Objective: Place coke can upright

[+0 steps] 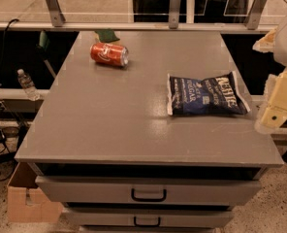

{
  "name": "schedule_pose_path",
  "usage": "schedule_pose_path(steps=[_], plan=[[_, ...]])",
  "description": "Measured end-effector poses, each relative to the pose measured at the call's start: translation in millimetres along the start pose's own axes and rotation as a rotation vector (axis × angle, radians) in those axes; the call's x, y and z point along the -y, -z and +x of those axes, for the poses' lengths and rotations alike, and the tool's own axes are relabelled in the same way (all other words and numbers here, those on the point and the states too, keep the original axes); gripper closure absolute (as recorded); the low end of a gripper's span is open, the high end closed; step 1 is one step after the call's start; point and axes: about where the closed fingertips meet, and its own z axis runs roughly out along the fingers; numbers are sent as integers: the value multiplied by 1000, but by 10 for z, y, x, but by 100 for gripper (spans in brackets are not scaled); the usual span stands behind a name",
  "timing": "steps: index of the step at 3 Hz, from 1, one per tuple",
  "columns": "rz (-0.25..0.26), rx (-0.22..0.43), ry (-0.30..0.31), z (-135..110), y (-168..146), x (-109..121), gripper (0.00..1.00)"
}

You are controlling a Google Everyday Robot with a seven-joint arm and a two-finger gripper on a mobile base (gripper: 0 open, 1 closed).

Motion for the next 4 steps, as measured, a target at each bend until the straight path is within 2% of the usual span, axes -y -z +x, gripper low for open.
schedule_pose_path(steps=[1, 2, 3, 4], plan=[[0, 0, 0, 0, 0, 0, 0], [1, 56, 52, -392, -163, 236, 0], [-16, 118, 111, -1130, -473, 435, 0], [-15, 188, 155, -2012, -665, 488, 0]])
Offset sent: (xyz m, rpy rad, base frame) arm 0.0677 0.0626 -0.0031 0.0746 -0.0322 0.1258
